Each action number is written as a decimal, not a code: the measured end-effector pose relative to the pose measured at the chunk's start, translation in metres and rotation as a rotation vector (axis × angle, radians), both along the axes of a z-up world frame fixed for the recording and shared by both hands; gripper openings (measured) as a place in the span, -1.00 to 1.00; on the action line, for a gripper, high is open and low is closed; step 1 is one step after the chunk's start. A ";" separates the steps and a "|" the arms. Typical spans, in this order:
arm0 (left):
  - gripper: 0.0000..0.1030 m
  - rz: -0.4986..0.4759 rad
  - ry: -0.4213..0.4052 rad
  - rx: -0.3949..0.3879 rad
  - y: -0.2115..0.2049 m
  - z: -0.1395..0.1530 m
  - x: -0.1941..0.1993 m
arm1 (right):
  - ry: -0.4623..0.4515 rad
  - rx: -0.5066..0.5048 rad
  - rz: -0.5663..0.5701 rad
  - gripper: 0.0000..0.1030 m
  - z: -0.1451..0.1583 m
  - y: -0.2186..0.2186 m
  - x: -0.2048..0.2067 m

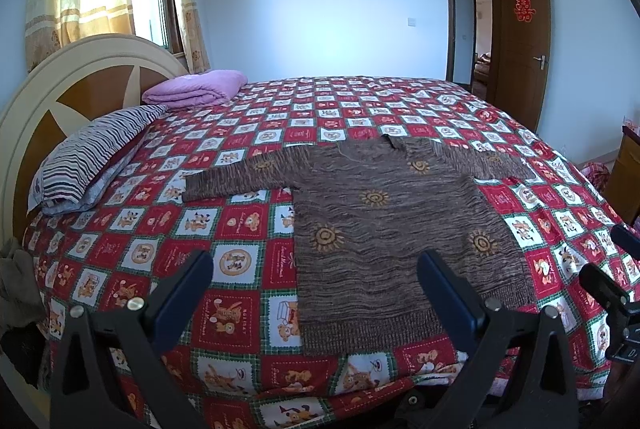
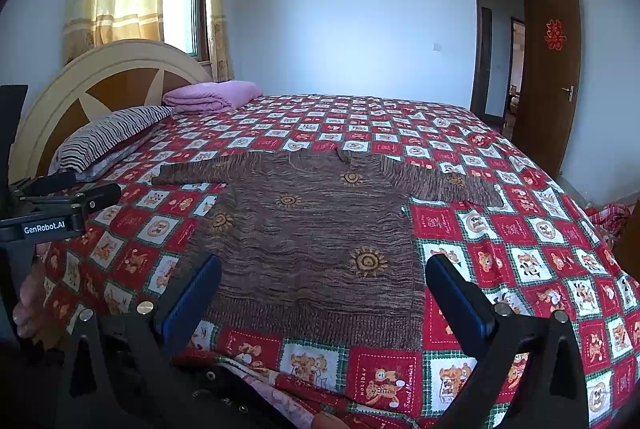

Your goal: Fold small clothes

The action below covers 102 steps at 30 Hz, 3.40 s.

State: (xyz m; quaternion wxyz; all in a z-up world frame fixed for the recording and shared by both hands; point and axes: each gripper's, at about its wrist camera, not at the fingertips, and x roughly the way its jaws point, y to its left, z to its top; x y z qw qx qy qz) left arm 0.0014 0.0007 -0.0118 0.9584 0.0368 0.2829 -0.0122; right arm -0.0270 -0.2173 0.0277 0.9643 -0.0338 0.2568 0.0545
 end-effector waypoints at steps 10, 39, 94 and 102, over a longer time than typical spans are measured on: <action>1.00 -0.001 0.003 -0.002 0.001 0.001 0.002 | 0.002 -0.004 0.003 0.98 -0.001 0.000 0.001; 1.00 0.001 0.075 0.008 -0.027 -0.008 0.011 | 0.056 -0.021 0.046 0.98 -0.036 -0.014 0.041; 1.00 0.259 0.321 0.039 0.023 -0.115 0.360 | 0.419 0.163 -0.477 -0.84 -0.135 -0.357 0.443; 1.00 0.269 0.317 -0.061 0.040 -0.119 0.357 | 0.384 0.109 -0.441 -0.87 -0.101 -0.331 0.436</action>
